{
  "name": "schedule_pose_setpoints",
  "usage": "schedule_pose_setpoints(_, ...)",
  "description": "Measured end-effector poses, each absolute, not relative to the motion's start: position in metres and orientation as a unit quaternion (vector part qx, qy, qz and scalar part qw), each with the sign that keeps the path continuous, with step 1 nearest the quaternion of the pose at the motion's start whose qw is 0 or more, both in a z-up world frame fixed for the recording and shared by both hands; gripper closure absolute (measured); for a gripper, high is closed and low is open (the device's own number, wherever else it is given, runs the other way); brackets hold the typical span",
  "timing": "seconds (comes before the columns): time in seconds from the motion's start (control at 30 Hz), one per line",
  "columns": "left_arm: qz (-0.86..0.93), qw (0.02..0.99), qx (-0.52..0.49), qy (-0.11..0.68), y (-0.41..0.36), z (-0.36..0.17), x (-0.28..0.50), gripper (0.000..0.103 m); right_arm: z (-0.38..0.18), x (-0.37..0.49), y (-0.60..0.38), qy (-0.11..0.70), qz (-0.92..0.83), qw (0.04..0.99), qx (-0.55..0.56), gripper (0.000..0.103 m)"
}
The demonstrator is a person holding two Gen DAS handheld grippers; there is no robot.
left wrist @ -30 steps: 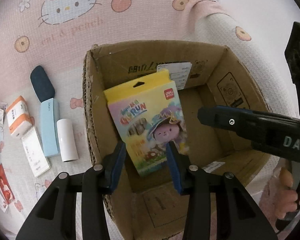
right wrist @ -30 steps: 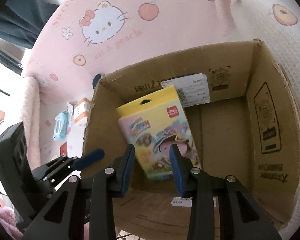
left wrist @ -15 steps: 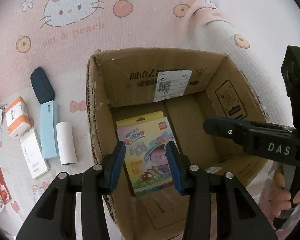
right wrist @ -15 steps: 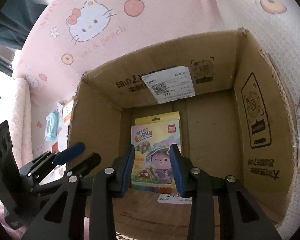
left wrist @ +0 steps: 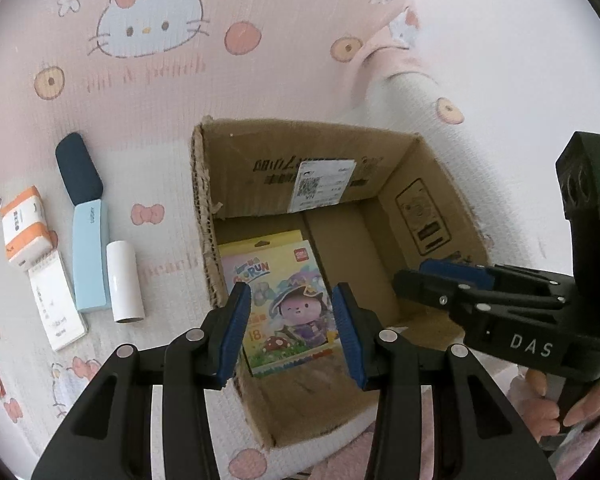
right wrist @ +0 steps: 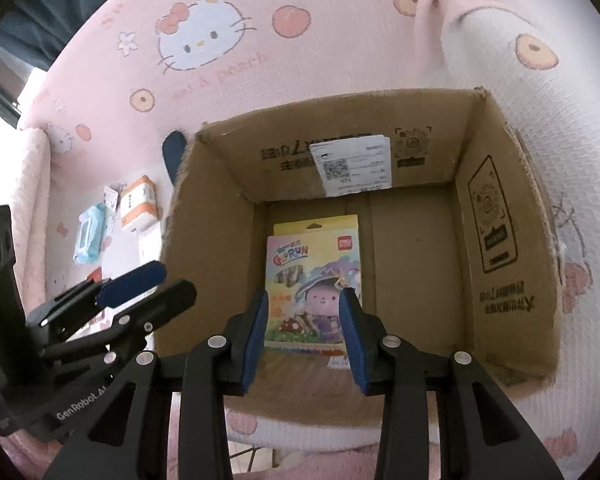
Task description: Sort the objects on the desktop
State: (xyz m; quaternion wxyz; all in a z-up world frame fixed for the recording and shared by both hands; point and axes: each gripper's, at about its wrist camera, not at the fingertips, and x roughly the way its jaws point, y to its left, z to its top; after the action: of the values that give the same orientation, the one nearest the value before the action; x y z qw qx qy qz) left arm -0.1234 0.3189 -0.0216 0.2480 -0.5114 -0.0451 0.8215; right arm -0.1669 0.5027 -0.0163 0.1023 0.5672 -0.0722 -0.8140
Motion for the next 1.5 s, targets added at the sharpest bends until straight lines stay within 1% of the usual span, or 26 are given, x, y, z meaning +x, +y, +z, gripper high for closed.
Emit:
schedule_pose_setpoints(0.37,0.836,0.296,-0.457,-0.065,0.279,0.018,-0.098,0.056,0.025,-0.129,0.460,-0.024,-0.833,0.092,0.546,0.069)
schedule_pose_setpoints(0.6,0.842,0.293,-0.447,-0.074,0.237,0.026,-0.092,0.056,0.038,-0.119,0.422,-0.011,-0.837,0.100,0.537,0.069)
schedule_pose_setpoints(0.97,0.852,0.246,-0.455,-0.077,0.142,0.002,-0.094,0.056,0.023,-0.120,0.350,-0.003,-0.827,0.130,0.546,0.069)
schedule_pose_setpoints(1.23,0.852,0.191,-0.475,-0.105,0.041,-0.023,-0.103,0.056,-0.003,-0.130,0.260,0.008,-0.808,0.181,0.561,0.069)
schedule_pose_setpoints(1.5,0.859,0.120,-0.476,-0.147,-0.054,-0.040,-0.104,0.056,-0.026,-0.146,0.163,0.035,-0.774,0.254,0.579,0.069)
